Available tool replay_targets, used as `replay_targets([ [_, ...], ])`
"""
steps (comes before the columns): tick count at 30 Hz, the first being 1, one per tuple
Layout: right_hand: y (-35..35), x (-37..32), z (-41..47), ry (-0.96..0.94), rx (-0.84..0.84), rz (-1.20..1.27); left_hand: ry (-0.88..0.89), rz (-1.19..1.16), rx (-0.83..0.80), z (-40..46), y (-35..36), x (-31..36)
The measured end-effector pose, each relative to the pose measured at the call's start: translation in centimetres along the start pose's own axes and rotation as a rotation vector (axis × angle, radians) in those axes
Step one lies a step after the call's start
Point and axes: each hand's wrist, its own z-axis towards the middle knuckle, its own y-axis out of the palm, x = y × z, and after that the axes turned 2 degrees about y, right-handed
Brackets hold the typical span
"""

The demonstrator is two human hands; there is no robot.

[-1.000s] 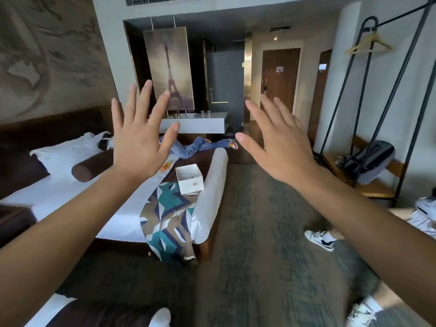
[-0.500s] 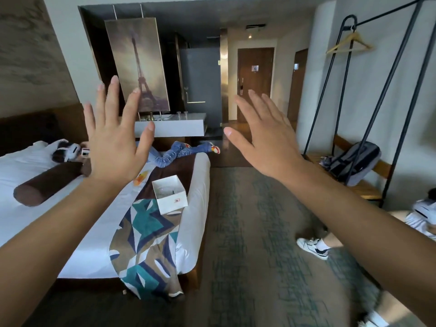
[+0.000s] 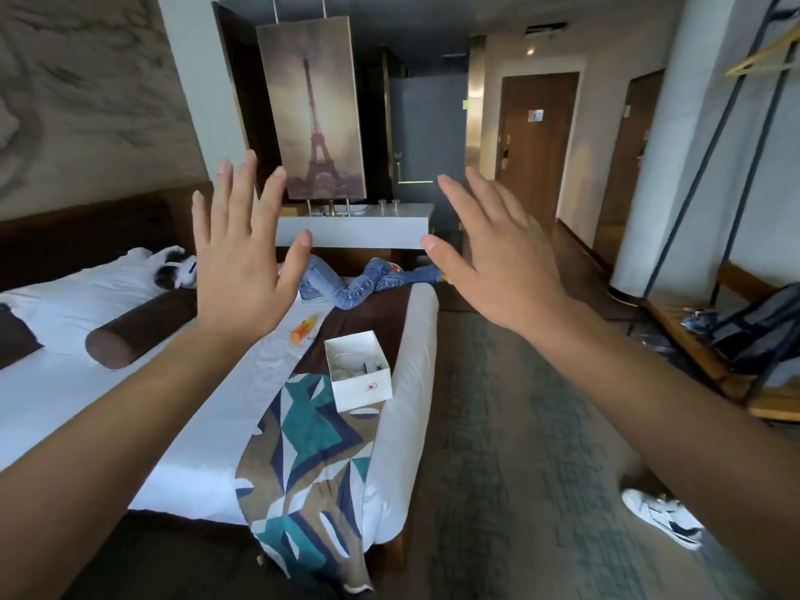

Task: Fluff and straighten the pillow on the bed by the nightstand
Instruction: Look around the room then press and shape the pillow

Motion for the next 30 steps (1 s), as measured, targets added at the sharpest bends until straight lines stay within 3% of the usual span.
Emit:
replay_targets([
  [9,12.6,0.7,12.6,-0.147,-0.007,0.186,-0.115,0.21,0.027,3.6,5.8,-7.5],
  [16,18.8,-1.3,17.3,-0.245,-0.072,0.307,-0.182,0.333,-0.017,3.2,7.5,-12.6],
  [22,25.1,-6.8,21.8,-0.359,-0.113,0.394,-0.322,0.475,-0.034,0.7,6.2,-20.0],
  [30,32.5,-21.5,27.0,-0.529,-0.155,0.526,-0.454,0.629,0.005,-2.6,1.8,-31.7],
])
